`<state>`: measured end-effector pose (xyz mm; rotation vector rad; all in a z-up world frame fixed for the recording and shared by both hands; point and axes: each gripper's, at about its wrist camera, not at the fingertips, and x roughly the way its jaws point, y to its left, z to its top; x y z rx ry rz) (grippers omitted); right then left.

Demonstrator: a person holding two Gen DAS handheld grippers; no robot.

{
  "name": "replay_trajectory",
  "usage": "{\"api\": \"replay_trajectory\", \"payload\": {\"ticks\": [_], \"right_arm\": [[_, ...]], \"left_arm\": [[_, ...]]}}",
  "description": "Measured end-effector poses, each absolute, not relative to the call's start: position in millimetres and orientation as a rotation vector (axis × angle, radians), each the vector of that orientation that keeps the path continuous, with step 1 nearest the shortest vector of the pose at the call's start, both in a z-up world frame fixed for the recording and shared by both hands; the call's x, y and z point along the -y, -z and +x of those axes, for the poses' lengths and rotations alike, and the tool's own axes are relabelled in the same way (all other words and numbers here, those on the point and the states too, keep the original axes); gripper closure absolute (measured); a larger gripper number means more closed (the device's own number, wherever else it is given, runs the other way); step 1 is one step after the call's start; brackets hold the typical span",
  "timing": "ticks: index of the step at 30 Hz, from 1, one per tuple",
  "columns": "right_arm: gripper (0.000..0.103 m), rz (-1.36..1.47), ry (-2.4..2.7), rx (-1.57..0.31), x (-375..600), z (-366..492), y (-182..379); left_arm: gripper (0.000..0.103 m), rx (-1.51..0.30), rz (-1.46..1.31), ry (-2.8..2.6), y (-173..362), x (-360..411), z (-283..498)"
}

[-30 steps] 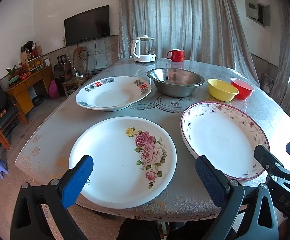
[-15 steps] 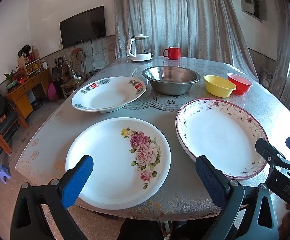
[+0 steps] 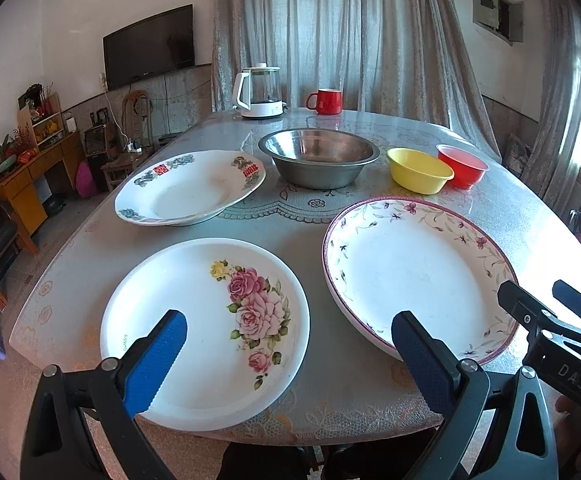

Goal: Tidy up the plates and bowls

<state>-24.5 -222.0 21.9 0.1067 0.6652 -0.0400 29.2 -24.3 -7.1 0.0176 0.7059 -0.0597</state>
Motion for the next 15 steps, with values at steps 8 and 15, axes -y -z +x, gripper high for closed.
{"api": "replay_trajectory", "payload": {"ticks": [8, 15], "right_arm": [[0.004, 0.169, 0.023, -0.678, 245.8, -17.7, -19.5], [0.015, 0.211, -0.028, -0.708, 258.7, -13.4, -14.3]], "left_arm": [[0.0, -0.742, 0.022, 0.131, 8.7, 32.8, 43.4], [0.001, -0.736, 0.038, 0.215, -3.9, 34.9, 60.1]]}}
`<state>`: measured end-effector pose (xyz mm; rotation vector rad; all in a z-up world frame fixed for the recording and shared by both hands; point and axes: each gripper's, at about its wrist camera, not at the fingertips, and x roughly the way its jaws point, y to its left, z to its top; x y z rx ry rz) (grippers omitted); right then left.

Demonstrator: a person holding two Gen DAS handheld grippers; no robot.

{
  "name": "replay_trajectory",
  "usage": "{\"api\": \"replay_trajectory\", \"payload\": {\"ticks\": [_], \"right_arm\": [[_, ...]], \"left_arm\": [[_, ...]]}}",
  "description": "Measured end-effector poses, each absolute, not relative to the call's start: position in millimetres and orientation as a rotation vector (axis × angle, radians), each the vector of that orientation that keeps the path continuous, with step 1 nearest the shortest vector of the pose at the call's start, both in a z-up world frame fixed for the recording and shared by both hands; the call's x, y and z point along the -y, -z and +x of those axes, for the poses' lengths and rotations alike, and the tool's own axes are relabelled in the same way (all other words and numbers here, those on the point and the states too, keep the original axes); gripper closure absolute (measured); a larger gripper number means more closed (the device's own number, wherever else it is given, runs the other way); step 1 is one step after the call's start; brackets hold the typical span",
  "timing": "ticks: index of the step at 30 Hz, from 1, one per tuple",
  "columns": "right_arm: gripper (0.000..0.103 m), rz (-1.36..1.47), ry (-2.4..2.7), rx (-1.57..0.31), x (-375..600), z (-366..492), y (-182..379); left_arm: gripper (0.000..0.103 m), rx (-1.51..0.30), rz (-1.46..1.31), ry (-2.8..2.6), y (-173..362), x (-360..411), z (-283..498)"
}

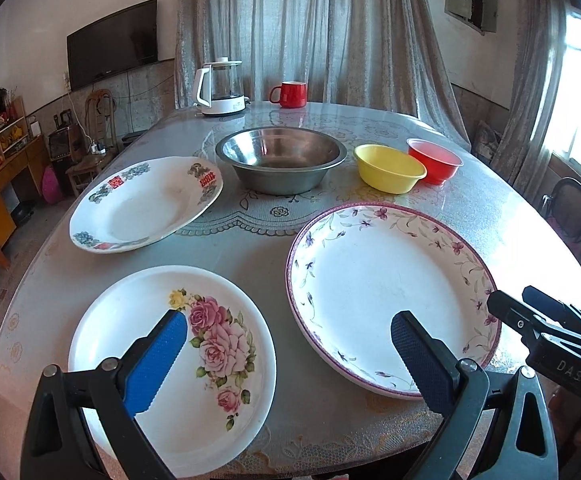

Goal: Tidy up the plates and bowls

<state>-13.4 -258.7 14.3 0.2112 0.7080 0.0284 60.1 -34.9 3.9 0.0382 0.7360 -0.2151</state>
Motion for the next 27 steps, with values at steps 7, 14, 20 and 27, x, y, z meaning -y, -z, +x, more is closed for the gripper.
{"api": "replay_trajectory", "payload": {"ticks": [7, 14, 20, 27], "right_arm": [[0.04, 0.22, -0.071, -0.755, 259.7, -6.2, -3.5], [0.058, 0.269, -0.12, -0.795, 265.1, 0.0, 6.1], [0.059, 0.28, -0.159, -0.81, 264.1, 3.3, 10.4], [0.059, 0.264, -0.199, -0.821, 258.1, 5.0, 12.0]], "left_arm": [[0.021, -0.769, 0.051, 0.289, -9.7, 34.9, 90.8], [0.055, -0.868, 0.013, 0.358, 0.5, 37.5, 127.4], [0.061, -0.936, 0.015, 0.396, 10.9, 43.7, 148.6], [0.067, -0.983, 0.054, 0.382, 22.0, 46.4, 160.9]]}}
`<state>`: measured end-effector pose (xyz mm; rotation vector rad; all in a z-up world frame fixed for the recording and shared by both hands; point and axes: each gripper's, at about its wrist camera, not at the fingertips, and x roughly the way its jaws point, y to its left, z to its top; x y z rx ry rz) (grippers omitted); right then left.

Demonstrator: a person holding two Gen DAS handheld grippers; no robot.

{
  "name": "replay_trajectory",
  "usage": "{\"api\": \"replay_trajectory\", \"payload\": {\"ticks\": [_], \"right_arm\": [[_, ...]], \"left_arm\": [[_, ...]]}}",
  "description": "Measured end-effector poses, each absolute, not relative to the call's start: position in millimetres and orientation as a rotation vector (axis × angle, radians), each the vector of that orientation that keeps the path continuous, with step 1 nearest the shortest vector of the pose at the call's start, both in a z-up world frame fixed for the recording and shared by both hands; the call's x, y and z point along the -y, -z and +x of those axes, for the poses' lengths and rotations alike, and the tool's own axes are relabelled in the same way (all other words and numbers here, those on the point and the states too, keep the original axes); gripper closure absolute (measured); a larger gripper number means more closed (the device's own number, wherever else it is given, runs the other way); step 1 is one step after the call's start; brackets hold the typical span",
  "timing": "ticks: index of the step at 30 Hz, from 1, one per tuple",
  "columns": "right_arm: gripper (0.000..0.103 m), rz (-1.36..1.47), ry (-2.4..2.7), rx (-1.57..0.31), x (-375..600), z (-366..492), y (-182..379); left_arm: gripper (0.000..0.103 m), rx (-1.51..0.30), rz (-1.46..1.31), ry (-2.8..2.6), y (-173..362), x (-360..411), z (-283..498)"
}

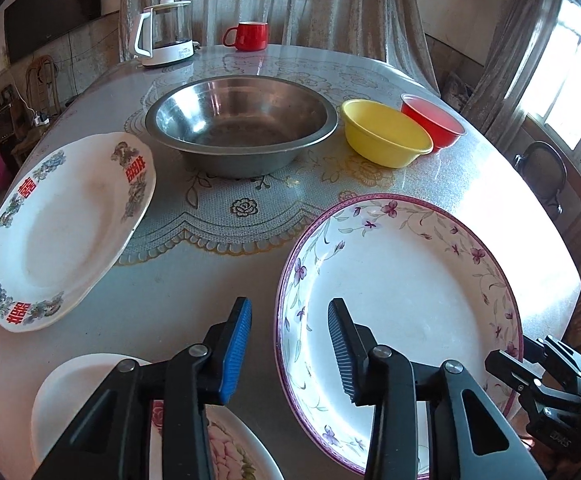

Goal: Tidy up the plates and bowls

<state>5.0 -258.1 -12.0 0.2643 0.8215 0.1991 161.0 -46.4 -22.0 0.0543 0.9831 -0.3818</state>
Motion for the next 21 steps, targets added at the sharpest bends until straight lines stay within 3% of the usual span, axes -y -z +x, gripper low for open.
{"api": "replay_trajectory", "payload": {"ticks": [2, 4, 21], "right_arm": [[0.059, 0.251, -0.196, -0.821, 256.9, 5.5, 11.9], [0.059, 0.242, -0.197, -0.821, 256.8, 5.9, 11.9], [0.06, 0.153, -0.176, -0.813, 250.3, 9.8, 10.4]], "left_arm": [[0.078, -1.001, 0.067, 0.384, 26.3, 49.4, 164.6], [0.082, -1.007, 0.088, 0.389, 29.9, 53.0, 164.0], [0.082, -0.996, 0.077, 0.362, 28.7, 52.2, 165.1]]}}
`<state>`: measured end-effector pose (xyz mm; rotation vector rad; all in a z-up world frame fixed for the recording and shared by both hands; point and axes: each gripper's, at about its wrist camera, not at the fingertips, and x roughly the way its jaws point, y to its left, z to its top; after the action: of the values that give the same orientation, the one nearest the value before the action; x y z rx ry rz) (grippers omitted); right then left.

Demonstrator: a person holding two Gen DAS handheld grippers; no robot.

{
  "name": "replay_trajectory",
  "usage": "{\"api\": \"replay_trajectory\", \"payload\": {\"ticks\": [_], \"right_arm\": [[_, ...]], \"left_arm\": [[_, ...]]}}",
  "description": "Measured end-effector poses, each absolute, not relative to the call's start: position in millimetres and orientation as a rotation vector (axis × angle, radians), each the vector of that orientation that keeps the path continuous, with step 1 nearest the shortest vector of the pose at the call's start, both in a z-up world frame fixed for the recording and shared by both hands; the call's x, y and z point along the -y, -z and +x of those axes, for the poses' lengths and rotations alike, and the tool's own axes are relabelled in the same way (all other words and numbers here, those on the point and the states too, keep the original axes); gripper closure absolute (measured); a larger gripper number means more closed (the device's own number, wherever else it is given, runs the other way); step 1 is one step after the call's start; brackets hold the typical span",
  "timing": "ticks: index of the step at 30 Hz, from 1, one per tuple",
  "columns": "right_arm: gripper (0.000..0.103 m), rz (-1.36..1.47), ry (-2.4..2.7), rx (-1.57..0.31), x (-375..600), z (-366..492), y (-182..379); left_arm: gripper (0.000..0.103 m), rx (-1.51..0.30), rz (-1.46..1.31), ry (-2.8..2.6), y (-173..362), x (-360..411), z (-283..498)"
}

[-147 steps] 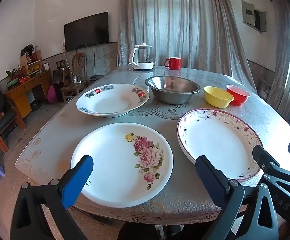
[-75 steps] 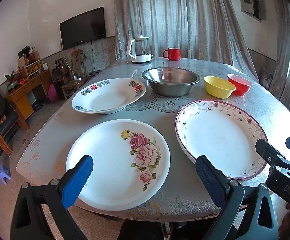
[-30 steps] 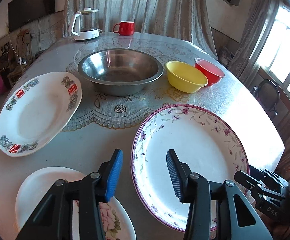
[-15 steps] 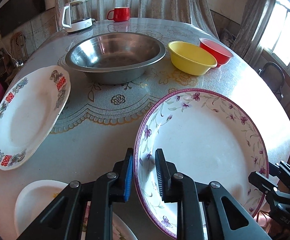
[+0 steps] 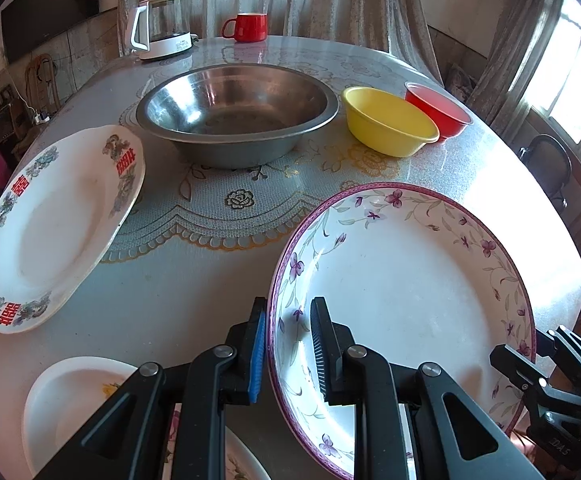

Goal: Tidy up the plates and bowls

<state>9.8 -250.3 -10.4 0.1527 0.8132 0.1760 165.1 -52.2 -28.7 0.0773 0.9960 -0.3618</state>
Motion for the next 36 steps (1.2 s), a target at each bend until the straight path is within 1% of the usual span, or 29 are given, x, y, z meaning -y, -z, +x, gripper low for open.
{"api": "replay_trajectory", "payload": {"ticks": [6, 18, 20, 28, 31, 32, 34, 36], "right_arm": [[0.06, 0.119, -0.18, -0.799, 243.1, 19.3, 6.0], [0.061, 0.131, -0.18, -0.828, 240.9, 50.9, 9.8], [0.064, 0.123, -0.173, -0.824, 241.2, 55.8, 8.1], [0.065, 0.1, -0.165, -0.836, 237.3, 66.6, 11.2], [0.065, 0.096, -0.159, -0.839, 236.5, 66.7, 11.3], [0.065, 0.092, -0.154, -0.842, 235.9, 67.2, 11.1], [0.065, 0.091, -0.147, -0.846, 235.0, 67.1, 10.6], [0.065, 0.088, -0.143, -0.852, 234.3, 66.9, 9.9]], "left_arm": [[0.082, -0.97, 0.061, 0.325, 20.7, 47.4, 171.5], [0.082, -1.016, 0.034, 0.276, 29.9, 43.3, 194.9], [0.082, -1.017, 0.028, 0.268, 30.4, 42.0, 198.9], [0.082, -0.996, 0.035, 0.262, 31.0, 39.0, 198.2], [0.079, -0.988, 0.038, 0.25, 30.8, 39.3, 194.5], [0.076, -0.986, 0.042, 0.246, 31.2, 39.4, 192.9], [0.076, -0.997, 0.049, 0.235, 32.6, 40.6, 190.7], [0.074, -0.987, 0.055, 0.232, 32.0, 39.8, 186.1]]}}
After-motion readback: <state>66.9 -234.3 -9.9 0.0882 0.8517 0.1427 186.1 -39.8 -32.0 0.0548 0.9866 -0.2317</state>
